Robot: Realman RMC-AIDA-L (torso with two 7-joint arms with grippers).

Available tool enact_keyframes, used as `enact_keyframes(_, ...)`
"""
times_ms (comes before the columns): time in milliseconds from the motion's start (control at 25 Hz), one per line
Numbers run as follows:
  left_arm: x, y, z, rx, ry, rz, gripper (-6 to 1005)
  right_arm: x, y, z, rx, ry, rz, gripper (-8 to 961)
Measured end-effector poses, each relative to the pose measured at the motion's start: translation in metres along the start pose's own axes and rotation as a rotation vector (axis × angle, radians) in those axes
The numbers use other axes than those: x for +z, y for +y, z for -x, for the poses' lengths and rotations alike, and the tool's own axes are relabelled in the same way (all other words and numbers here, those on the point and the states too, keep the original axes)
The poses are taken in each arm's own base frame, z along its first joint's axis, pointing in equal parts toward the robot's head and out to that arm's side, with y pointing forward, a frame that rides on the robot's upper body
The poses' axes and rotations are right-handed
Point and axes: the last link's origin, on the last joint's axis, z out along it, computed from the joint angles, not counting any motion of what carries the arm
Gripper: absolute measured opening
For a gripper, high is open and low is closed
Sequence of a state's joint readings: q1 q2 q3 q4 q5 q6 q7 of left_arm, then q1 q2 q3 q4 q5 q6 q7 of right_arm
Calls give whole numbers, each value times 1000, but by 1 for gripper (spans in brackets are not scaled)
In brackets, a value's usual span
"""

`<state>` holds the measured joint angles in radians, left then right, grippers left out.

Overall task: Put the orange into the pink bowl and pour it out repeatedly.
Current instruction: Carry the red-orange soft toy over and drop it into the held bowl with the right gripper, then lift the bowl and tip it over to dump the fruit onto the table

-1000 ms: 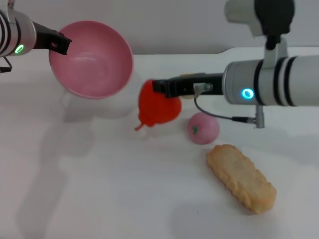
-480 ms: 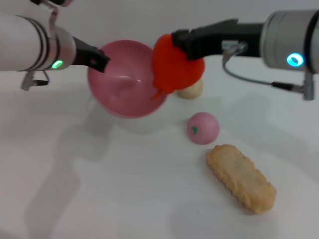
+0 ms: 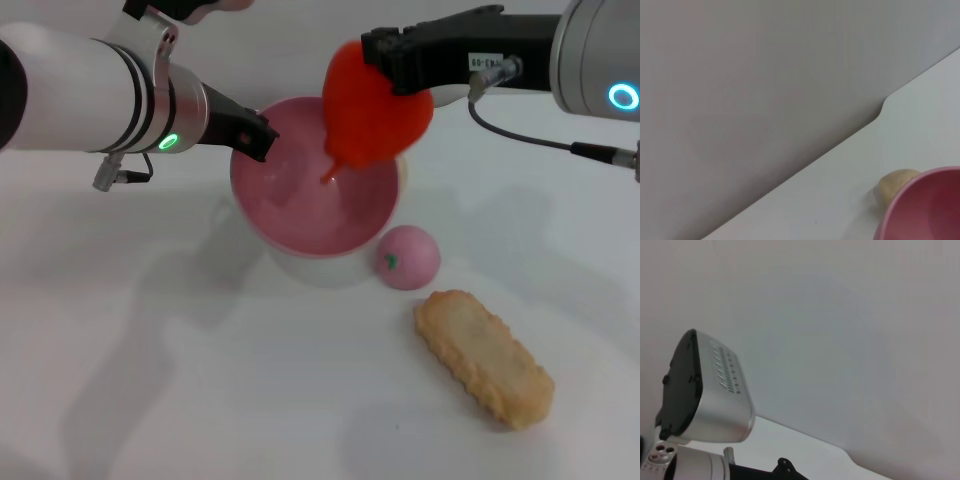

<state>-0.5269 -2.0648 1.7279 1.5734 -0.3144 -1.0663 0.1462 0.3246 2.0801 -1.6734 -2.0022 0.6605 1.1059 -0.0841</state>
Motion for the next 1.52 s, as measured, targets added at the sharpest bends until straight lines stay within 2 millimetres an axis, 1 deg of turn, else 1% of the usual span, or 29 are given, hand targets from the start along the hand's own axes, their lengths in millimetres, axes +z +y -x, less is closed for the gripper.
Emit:
enact_keyframes(240,-1,0,-3,-1,9,6,45,4,-7,-5,31,10,-8,96)
enact_keyframes(320,0,1,-5,5,10,9,45,8,-8,-7,46,16,1,102)
enact_keyframes(640,0,1,-10,16,19,11,46,12,-13,-10,66,18,0,126)
enact_keyframes(880,0,4,-12,28,21,15,46,10,-18,-10,74,7,-15,246)
enact_keyframes(1000,1,7,-12,39,17,23,46,5,-32,-10,107,-10,-58,306)
enact_keyframes(1040,1,9,-12,50,16,26,46,2,-40,-12,128,-14,-79,326)
enact_keyframes(1080,0,11,-12,62,17,30,46,-4,-59,-19,180,-16,-129,346)
enact_keyframes(1120,0,14,-11,75,17,34,46,-4,-59,-19,180,-16,-129,363)
enact_keyframes(1200,0,19,-11,107,19,44,46,-11,-77,-29,235,-10,-176,398)
enact_keyframes(1320,-2,32,-12,166,18,59,46,-22,-100,-47,310,3,-241,449)
enact_keyframes(1520,-10,45,-19,303,53,20,46,-37,-123,-71,390,25,-315,448)
